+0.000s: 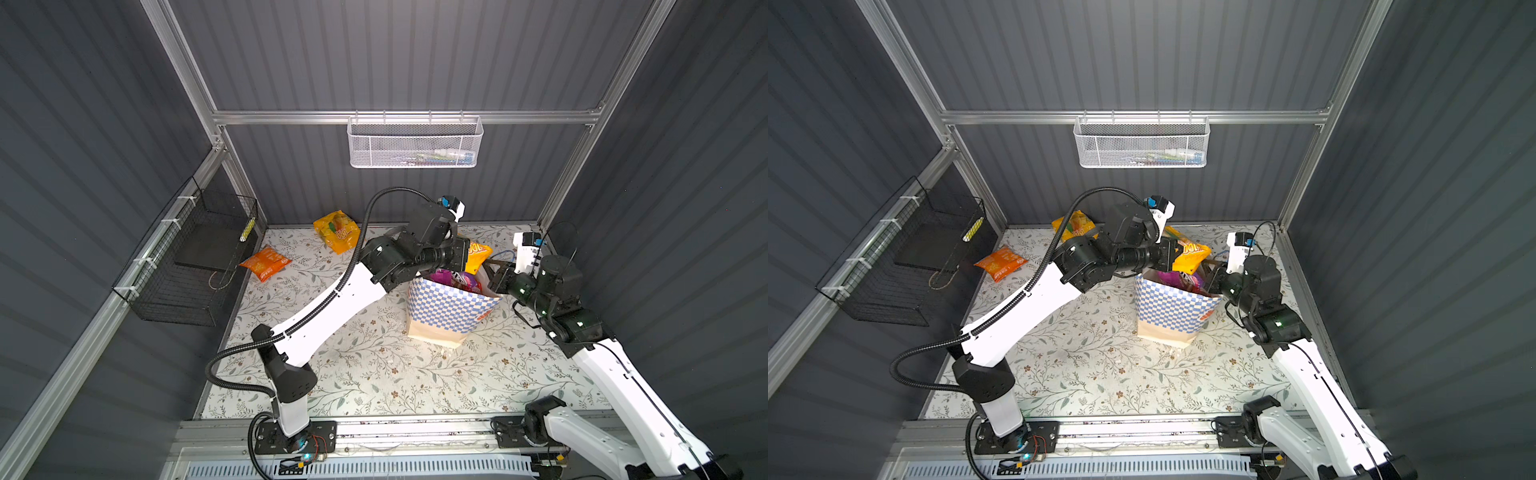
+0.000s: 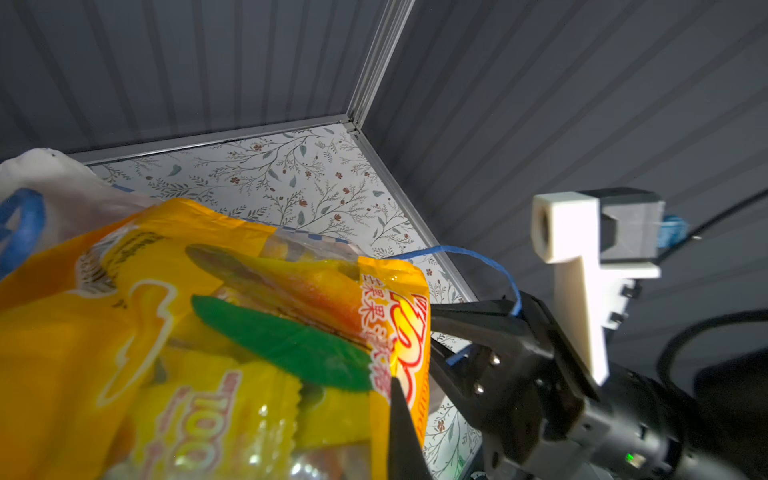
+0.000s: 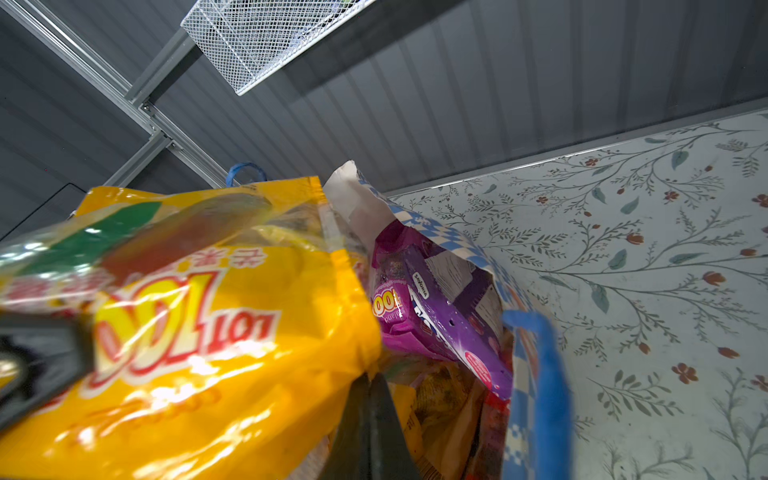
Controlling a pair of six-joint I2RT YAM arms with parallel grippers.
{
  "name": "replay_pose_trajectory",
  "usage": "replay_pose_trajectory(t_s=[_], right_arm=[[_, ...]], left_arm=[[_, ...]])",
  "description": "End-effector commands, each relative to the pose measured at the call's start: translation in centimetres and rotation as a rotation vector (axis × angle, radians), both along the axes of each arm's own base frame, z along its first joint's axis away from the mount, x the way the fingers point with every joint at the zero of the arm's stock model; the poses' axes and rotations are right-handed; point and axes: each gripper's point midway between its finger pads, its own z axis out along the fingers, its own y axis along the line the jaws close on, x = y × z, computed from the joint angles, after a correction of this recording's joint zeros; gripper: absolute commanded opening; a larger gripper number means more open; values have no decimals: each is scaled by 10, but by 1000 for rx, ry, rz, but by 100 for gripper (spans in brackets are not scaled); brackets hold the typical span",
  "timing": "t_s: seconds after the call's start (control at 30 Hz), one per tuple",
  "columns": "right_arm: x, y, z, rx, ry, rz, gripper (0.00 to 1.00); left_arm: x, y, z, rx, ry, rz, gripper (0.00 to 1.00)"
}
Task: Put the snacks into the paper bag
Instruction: 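Lower the yellow bag into the paper bag with the left gripper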
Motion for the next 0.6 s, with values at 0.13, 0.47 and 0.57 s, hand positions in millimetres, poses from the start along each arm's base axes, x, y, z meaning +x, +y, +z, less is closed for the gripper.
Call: replay_pose_trajectory(t_s=[0.13,0.47,0.57], right_arm=[[-4,3,14,-3,-48,20,0],[-6,4,16,-8,-55,23,0],[-7,5,16,-14,-56,27,0]], left_arm=[[15,-3,16,5,-85,34,0],[31,-15,-15,87,-66,55,0],[36,-19,-25,111,-60,62,0]])
